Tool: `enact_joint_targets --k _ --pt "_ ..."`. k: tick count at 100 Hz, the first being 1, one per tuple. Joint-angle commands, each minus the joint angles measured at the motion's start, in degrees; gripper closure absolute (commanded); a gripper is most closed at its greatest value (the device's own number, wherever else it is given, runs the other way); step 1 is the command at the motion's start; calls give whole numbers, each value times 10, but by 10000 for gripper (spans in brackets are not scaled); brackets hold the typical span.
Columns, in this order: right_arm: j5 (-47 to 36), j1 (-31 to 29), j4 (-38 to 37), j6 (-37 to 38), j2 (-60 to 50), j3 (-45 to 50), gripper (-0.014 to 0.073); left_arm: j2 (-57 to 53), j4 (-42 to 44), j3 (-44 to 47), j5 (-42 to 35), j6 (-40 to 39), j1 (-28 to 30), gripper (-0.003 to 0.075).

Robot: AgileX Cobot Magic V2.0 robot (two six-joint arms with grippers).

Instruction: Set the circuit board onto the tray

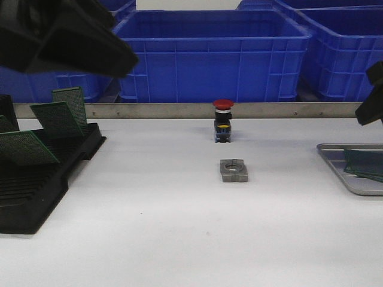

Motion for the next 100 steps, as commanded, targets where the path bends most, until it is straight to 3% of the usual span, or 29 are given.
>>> enact_joint_targets --k 1,15,34,48,65,100 --pt "34 -3 12 -2 -49 -10 410 -39 -16 -19 -51 -8 19 323" --pt "86 -3 12 -2 -106 -10 666 -88 -22 -19 -56 -33 83 457" --pt "75 -3 12 -2 -196 -8 655 -153 -22 -6 -56 -68 205 735" --pt "63 1 12 -2 -260 1 655 -204 -44 13 -61 -70 300 741" --pt "3 29 12 -20 -332 35 655 -267 -134 51 -61 -70 394 741" --pt "-143 74 19 -29 -553 189 655 -353 -216 152 -84 -70 403 741"
